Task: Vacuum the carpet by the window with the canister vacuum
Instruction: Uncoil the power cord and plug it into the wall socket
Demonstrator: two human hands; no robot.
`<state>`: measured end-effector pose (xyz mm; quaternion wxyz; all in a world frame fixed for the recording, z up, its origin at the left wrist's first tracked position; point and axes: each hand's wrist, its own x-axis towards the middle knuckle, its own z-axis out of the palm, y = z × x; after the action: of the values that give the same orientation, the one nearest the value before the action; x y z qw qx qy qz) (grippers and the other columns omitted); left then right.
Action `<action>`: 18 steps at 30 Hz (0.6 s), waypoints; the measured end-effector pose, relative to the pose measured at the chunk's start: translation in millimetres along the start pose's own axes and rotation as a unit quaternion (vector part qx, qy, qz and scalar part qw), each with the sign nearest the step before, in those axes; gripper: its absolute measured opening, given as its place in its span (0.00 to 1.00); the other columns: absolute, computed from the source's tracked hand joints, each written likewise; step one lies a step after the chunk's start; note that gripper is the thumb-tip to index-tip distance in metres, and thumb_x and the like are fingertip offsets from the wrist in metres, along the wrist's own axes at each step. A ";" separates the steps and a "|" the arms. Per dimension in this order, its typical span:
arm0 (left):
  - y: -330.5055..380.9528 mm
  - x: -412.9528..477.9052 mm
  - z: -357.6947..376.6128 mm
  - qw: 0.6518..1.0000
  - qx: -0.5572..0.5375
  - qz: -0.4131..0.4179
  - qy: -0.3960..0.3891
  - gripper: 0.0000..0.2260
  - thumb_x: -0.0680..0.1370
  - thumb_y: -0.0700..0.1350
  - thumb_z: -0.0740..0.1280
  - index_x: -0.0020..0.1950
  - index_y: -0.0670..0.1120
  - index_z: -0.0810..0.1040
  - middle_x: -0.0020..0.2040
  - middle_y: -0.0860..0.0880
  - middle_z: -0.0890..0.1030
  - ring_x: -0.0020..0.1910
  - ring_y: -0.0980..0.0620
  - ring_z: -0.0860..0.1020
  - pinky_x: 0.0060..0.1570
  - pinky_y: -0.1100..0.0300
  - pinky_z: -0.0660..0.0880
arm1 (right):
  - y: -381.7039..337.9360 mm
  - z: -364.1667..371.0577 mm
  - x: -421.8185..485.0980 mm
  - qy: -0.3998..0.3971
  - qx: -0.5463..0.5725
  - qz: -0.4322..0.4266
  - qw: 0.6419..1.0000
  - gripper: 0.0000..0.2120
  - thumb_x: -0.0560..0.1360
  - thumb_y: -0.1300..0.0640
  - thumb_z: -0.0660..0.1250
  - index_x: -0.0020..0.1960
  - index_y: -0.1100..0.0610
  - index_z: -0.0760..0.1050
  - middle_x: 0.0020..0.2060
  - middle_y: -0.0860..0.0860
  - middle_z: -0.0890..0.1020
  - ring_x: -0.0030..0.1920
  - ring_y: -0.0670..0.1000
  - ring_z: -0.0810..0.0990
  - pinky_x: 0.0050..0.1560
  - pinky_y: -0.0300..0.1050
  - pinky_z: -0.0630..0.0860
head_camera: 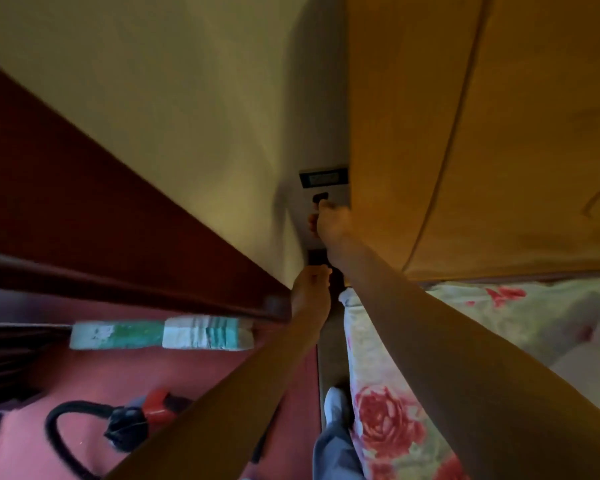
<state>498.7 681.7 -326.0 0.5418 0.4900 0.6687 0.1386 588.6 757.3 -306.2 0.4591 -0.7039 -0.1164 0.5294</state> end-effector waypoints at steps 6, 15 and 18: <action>-23.0 47.2 24.6 0.994 0.064 0.054 0.076 0.11 0.83 0.45 0.60 0.57 0.42 0.80 0.52 0.45 0.82 0.51 0.46 0.79 0.48 0.55 0.72 | 30.2 16.1 70.8 0.003 -0.032 -0.035 0.999 0.09 0.83 0.54 0.53 0.51 0.54 0.70 0.53 0.57 0.73 0.49 0.54 0.73 0.56 0.53 0.75; -45.4 114.8 53.9 0.983 -0.102 0.005 0.154 0.13 0.79 0.38 0.66 0.61 0.46 0.83 0.56 0.45 0.85 0.57 0.45 0.81 0.61 0.48 0.76 | 53.6 44.2 155.1 0.090 0.008 -0.041 0.995 0.21 0.83 0.48 0.58 0.59 0.65 0.77 0.53 0.62 0.82 0.46 0.60 0.80 0.51 0.58 0.80; -49.1 133.2 57.1 0.967 -0.175 0.015 0.183 0.11 0.77 0.35 0.67 0.56 0.44 0.85 0.51 0.44 0.86 0.53 0.44 0.83 0.59 0.46 0.78 | 55.0 54.4 174.3 0.100 -0.007 -0.055 0.993 0.23 0.83 0.46 0.56 0.58 0.65 0.78 0.52 0.62 0.83 0.50 0.63 0.82 0.52 0.62 0.79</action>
<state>532.0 745.7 -461.0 0.4858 0.3635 0.7144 0.3486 596.4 868.7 -460.7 0.4917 -0.7491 -0.1126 0.4294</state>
